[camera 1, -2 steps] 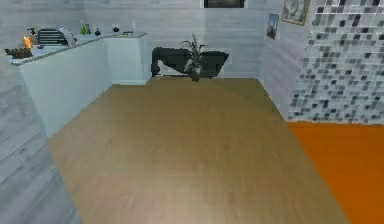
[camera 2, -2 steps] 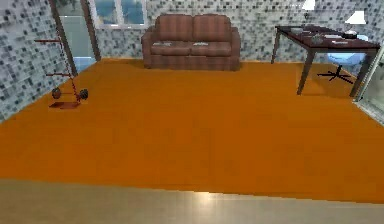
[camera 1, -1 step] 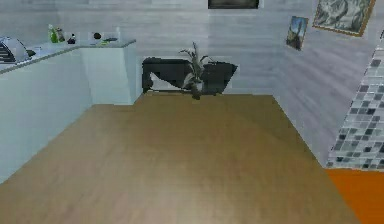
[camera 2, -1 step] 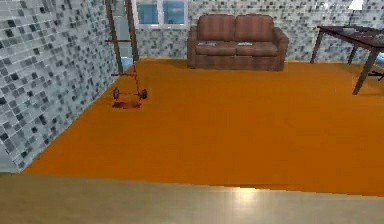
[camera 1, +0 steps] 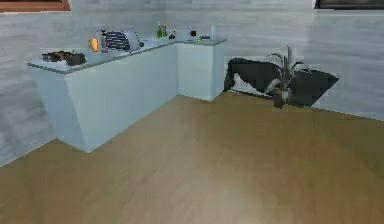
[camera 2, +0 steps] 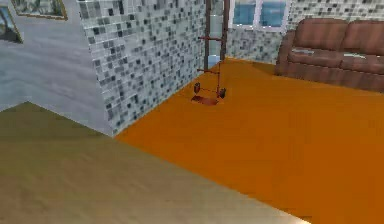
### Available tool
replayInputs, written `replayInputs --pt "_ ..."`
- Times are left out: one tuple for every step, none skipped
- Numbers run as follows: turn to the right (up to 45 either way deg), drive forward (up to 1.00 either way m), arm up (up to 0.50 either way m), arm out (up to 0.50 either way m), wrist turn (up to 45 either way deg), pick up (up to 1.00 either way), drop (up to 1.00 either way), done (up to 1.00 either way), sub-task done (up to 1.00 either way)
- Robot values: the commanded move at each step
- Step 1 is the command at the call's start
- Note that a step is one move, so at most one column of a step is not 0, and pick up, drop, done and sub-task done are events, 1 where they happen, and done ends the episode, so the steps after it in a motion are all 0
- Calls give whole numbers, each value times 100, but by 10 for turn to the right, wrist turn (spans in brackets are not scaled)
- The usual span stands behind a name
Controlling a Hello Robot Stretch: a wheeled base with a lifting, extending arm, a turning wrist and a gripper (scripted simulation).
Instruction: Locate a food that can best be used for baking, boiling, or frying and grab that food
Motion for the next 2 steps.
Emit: replayInputs --pt "0 100 0 0 0 0 0 0 0" --pt "0 100 0 0 0 0 0 0 0"
